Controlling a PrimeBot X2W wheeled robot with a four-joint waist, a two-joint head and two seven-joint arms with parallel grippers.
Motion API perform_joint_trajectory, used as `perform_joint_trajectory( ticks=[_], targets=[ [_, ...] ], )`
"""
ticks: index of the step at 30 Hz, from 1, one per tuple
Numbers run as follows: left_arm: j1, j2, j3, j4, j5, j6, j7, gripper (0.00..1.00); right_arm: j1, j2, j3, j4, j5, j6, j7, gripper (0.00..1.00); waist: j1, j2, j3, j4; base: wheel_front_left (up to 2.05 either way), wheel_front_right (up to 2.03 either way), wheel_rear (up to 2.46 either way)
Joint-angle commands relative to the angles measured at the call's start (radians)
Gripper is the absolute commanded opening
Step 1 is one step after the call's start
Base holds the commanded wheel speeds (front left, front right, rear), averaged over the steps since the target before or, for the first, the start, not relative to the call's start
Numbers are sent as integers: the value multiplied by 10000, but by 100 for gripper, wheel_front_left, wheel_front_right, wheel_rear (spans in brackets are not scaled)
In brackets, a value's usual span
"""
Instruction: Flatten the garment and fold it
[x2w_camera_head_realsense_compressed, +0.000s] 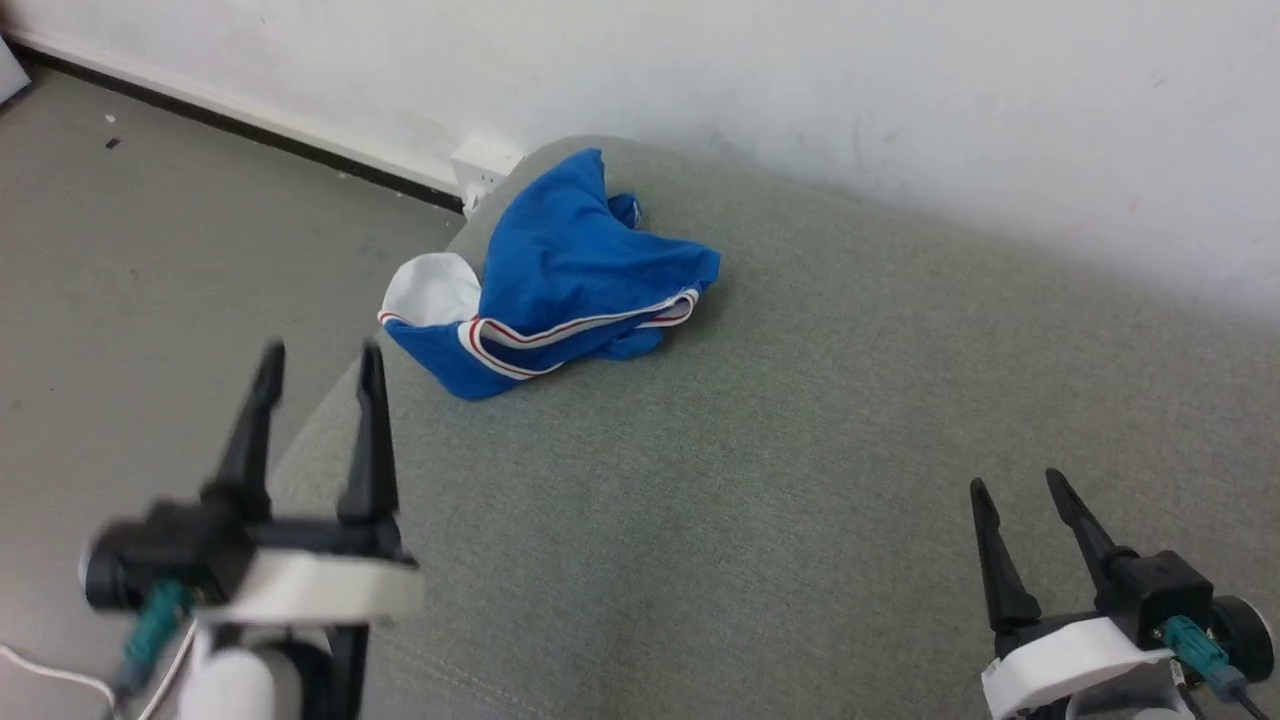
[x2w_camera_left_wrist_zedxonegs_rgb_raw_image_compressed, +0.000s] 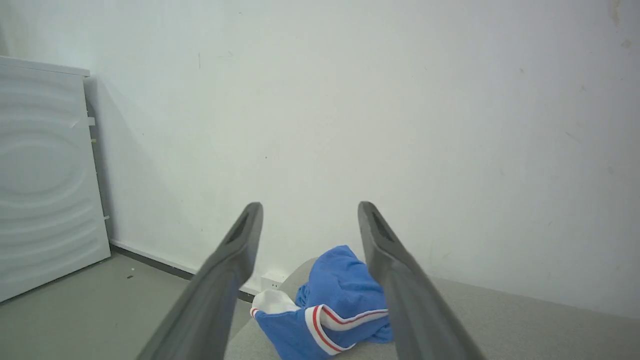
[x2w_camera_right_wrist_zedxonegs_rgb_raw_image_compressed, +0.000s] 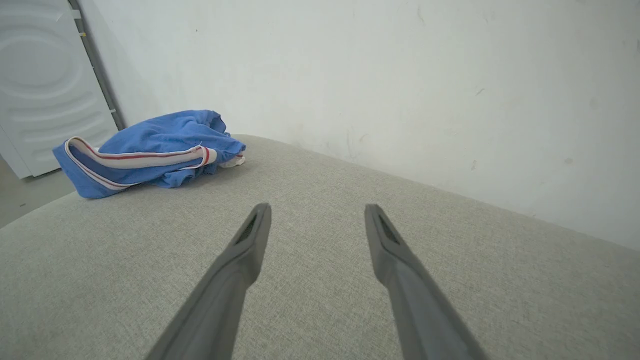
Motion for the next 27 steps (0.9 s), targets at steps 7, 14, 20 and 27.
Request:
perform_joint_trajectory(
  ticks=[7, 14, 20, 27],
  targets=[
    [-3670, 1184, 158, -26, -285, -627, 2055, 100, -439, 24, -212, -606, -498, -9, -13, 100, 0, 0, 1035, -211, 0, 0, 0],
    [-6551, 2620, -229, 1667, -575, -1164, 3826, 100, -893, 24, -118, -1717, -932, -9, 345, 100, 0, 0, 2050, -840, 0, 0, 0],
    [-7958, 3342, -928, 3580, -1321, -1301, 4751, 100, -1257, 24, 9, -2513, -1236, -9, 645, 100, 0, 0, 2849, -1433, 0, 0, 0],
    [-8767, 4435, -2600, 5175, -3091, -1320, 5934, 100, -1476, 24, 120, -3213, -1536, -9, 1033, 100, 0, 0, 3633, -1996, 0, 0, 0]
  ],
)
